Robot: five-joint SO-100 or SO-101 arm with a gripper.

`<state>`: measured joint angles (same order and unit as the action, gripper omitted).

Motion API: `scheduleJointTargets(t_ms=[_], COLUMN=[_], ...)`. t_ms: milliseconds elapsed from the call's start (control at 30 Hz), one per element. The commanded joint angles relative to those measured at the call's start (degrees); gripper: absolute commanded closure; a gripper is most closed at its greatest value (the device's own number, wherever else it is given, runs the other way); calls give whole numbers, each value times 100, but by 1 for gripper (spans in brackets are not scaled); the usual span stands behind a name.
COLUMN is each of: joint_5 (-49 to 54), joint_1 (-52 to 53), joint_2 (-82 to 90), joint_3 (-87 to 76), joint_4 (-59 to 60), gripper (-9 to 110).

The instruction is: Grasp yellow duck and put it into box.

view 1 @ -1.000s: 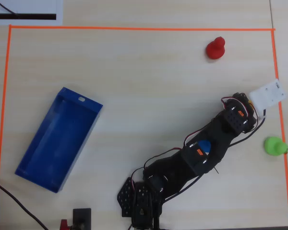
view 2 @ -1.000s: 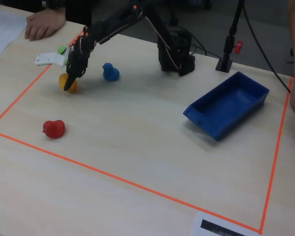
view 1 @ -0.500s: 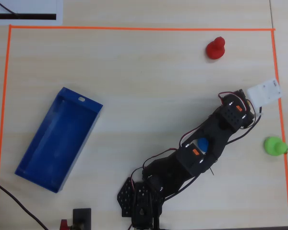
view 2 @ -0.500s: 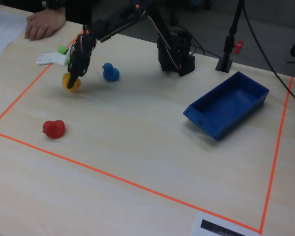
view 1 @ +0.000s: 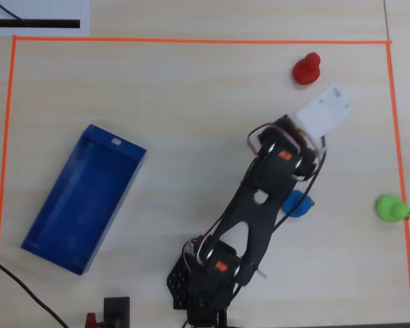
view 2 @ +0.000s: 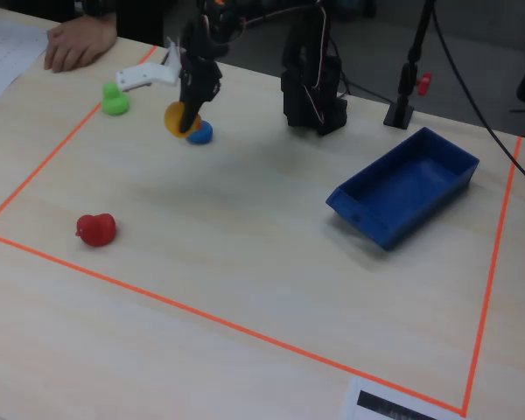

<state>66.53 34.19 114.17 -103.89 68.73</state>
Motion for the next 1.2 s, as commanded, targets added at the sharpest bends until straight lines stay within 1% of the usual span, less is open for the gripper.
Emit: scheduleJointTargets(t_ms=[0, 133, 267, 333, 433, 533, 700, 833, 933, 1167], joint_5=[176, 325, 123, -97, -281, -422, -439, -870, -1266, -1731], joint_1=[-369, -984, -2127, -2812, -3850, -4729, -6152, -7163, -7664, -8191], joint_2=[1951, 3577, 4755, 4992, 4904, 4605, 3744, 2689, 1688, -466], joint_3=[-1503, -2646, -3199, -3287, -3217, -2953, -2329, -1723, -1028, 984], joint_4=[642, 1688, 2751, 2865, 2865, 2742, 2188, 1811, 1688, 1626], gripper=[101, 101, 101, 101, 101, 101, 101, 101, 101, 101])
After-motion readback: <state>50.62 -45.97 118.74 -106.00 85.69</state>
